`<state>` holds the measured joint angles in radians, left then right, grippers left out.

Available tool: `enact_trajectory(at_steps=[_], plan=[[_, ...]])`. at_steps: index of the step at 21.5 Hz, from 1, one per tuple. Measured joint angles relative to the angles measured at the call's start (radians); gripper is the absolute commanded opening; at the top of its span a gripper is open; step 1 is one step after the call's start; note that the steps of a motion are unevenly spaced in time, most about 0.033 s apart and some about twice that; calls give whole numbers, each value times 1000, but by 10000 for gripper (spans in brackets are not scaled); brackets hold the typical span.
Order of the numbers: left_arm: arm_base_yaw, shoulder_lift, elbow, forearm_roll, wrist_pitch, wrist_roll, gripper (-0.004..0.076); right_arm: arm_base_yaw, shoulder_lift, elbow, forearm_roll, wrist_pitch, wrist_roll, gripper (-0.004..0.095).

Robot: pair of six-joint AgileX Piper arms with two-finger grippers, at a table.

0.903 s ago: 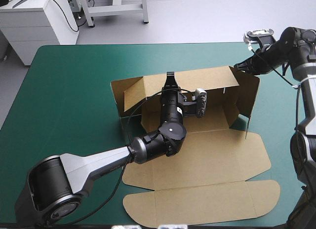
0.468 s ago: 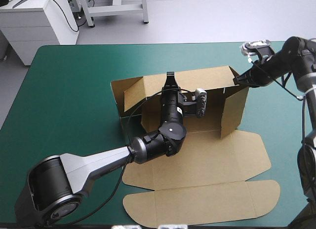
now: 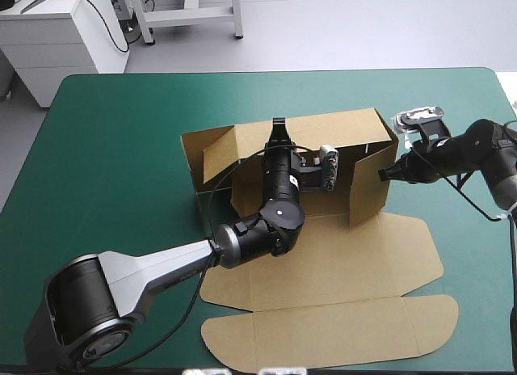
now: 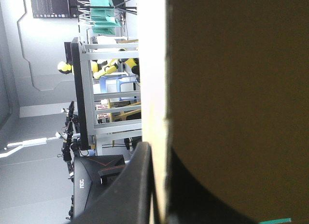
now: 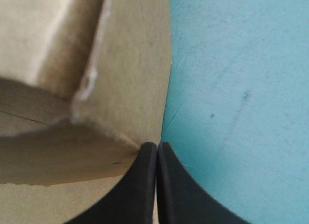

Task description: Fold the box

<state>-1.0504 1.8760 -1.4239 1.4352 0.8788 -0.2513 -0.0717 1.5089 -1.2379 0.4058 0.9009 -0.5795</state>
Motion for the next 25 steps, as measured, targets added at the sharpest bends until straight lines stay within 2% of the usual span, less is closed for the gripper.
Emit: enact_trajectory(at_steps=[5, 10, 12, 13, 14, 16, 18, 22, 25], plan=[[0, 0, 0, 3, 2, -8, -8, 0, -3, 41, 25, -39, -45, -20], [-6, 2, 3, 66, 24, -102, -8, 0, -4, 42, 33, -66, -64, -10], [-7, 4, 5, 76, 26, -119, -8, 0, -4, 42, 17, -66, -85, 51], [-7, 4, 5, 79, 26, -120, -8, 0, -4, 42, 5, -65, -89, 141], [-7, 4, 6, 79, 27, -124, -8, 0, -4, 42, -28, -60, -92, 183], [-7, 4, 6, 80, 28, -124, -8, 0, -4, 42, -50, -59, -93, 379], [-7, 4, 6, 80, 28, -125, -8, 0, -4, 42, -53, -59, -93, 425], [-7, 4, 6, 80, 29, -126, -8, 0, -4, 42, -54, -57, -112, 425], [-7, 4, 6, 80, 29, -126, -8, 0, -4, 42, -54, 1, -153, 425]])
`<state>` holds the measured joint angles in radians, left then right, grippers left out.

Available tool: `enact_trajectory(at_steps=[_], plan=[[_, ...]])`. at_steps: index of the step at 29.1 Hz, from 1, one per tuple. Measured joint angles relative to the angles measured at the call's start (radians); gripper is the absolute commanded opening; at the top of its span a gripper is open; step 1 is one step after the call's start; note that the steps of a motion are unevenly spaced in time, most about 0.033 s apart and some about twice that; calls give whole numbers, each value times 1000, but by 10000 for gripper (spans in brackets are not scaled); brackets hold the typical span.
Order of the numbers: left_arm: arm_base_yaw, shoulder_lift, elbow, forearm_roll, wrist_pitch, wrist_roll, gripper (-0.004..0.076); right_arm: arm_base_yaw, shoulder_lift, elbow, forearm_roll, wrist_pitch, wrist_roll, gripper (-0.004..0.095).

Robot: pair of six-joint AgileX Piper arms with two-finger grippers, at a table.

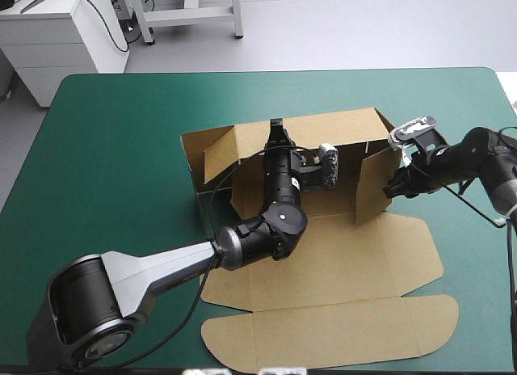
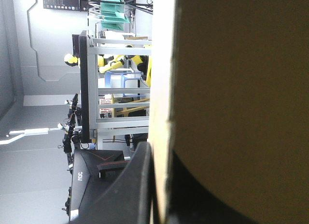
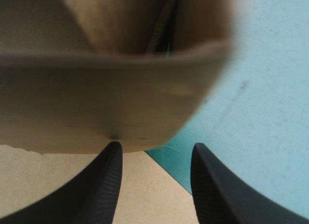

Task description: Fold the box

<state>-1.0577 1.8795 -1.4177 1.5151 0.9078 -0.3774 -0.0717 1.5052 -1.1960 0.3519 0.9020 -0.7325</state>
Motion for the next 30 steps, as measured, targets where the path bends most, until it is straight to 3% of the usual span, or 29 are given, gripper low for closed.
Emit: enact_trajectory(at_steps=[4, 12, 20, 30], plan=[[0, 0, 0, 0, 0, 0, -8, 0, 0, 0, 25, 17, -31, 425], [-1, 1, 0, 6, 1, -39, -8, 0, 26, 0, 191, -6, -231, 425], [-1, 2, 0, 7, 5, -45, -8, 0, 63, 0, 235, -30, -292, 427], [-1, 2, 2, 6, 40, -46, -8, -2, 178, 0, 484, -84, -478, 427]])
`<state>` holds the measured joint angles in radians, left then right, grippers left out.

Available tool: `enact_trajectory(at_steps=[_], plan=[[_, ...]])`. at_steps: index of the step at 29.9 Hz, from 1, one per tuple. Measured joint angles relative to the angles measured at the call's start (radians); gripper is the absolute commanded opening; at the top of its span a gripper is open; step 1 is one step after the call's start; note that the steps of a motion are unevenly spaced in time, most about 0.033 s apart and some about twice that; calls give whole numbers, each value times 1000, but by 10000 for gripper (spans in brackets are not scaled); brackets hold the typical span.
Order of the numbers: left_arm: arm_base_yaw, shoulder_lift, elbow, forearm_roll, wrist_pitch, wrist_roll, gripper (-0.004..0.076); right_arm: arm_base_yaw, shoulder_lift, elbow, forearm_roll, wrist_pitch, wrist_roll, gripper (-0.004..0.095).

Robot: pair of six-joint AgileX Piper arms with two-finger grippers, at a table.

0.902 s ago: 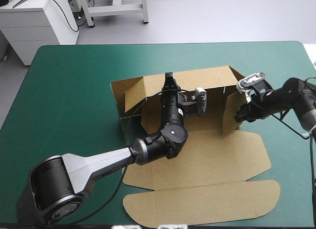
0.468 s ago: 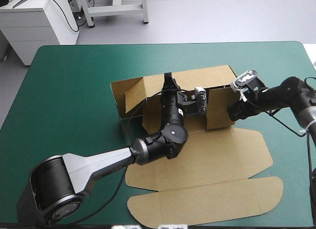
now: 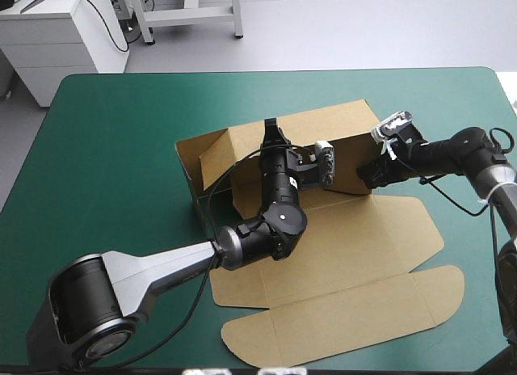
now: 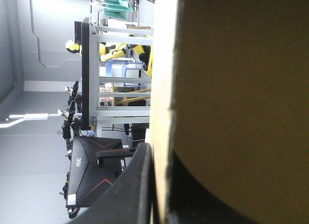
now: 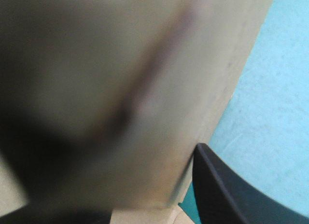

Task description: Fold the box

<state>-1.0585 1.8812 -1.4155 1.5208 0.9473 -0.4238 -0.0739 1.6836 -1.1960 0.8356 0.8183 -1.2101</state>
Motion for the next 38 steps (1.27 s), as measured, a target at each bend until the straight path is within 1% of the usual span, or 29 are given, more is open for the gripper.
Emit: enact_trajectory(at_steps=[4, 6, 8, 13, 18, 21, 29, 32, 38], plan=[[0, 0, 1, -3, 16, 5, -8, -1, 31, 0, 108, -22, -98, 411], [1, 0, 1, -3, 20, 5, -8, -1, 41, 0, 156, -31, -151, 385], [1, 0, 1, -4, 23, 5, -8, -1, 49, 0, 202, -41, -192, 336], [1, 0, 1, -4, 30, 5, -8, -1, 59, 8, 314, -75, -293, 178], [1, 0, 1, -3, 38, 5, -8, -6, 59, 8, 371, -85, -328, 41], [1, 0, 1, -4, 38, 5, -8, -7, 59, 8, 375, -82, -337, -4], [1, 0, 1, -4, 33, 5, -8, -7, 59, 8, 359, -85, -323, 1], [1, 0, 1, -4, 22, 5, -8, -7, 57, 8, 325, -94, -285, 1], [1, 0, 1, -7, 7, 5, -8, -6, 6, 8, 209, -122, -168, 0]])
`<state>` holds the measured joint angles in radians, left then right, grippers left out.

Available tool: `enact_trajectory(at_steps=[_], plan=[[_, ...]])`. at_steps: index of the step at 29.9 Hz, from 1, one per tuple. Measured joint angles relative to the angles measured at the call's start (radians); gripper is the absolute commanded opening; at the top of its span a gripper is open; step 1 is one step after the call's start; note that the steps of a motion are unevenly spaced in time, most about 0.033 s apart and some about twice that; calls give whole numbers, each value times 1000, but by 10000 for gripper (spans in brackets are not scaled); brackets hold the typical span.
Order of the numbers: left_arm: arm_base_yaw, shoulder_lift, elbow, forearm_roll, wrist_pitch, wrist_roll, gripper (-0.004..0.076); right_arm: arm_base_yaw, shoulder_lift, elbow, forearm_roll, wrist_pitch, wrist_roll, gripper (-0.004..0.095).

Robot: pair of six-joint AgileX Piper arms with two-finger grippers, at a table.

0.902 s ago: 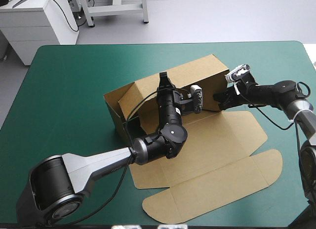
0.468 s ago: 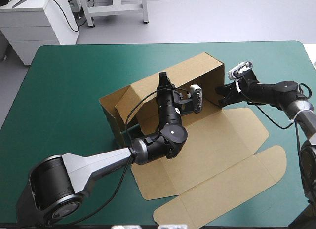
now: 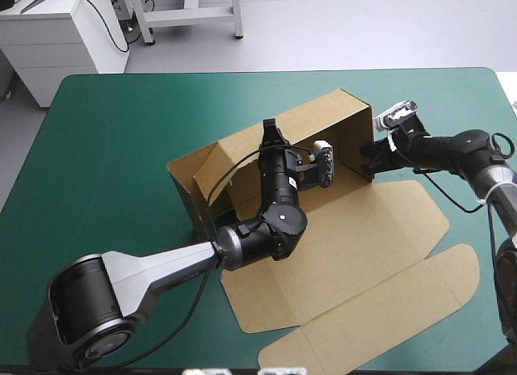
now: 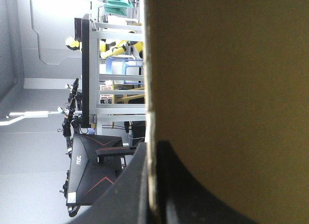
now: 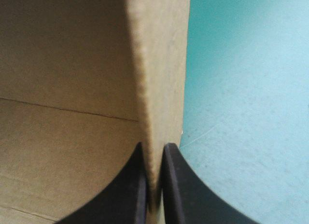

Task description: Fold the box

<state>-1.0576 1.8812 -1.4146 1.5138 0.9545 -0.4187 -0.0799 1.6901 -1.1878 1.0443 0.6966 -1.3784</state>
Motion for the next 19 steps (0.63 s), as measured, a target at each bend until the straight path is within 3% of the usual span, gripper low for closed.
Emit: enact_trajectory(at_steps=[7, 12, 15, 19], plan=[[-1, 0, 0, 8, -21, -2, -8, 6, -69, 0, -157, -21, 174, 0], [-1, 0, 0, 11, -26, -16, 10, 6, -76, 0, -182, -14, 210, 0], [-1, 0, 0, 11, -27, -19, 90, 6, -76, 0, -186, -14, 218, 0], [-1, 0, 0, 8, -31, -28, 302, 6, -76, 1, -188, -13, 223, 0]])
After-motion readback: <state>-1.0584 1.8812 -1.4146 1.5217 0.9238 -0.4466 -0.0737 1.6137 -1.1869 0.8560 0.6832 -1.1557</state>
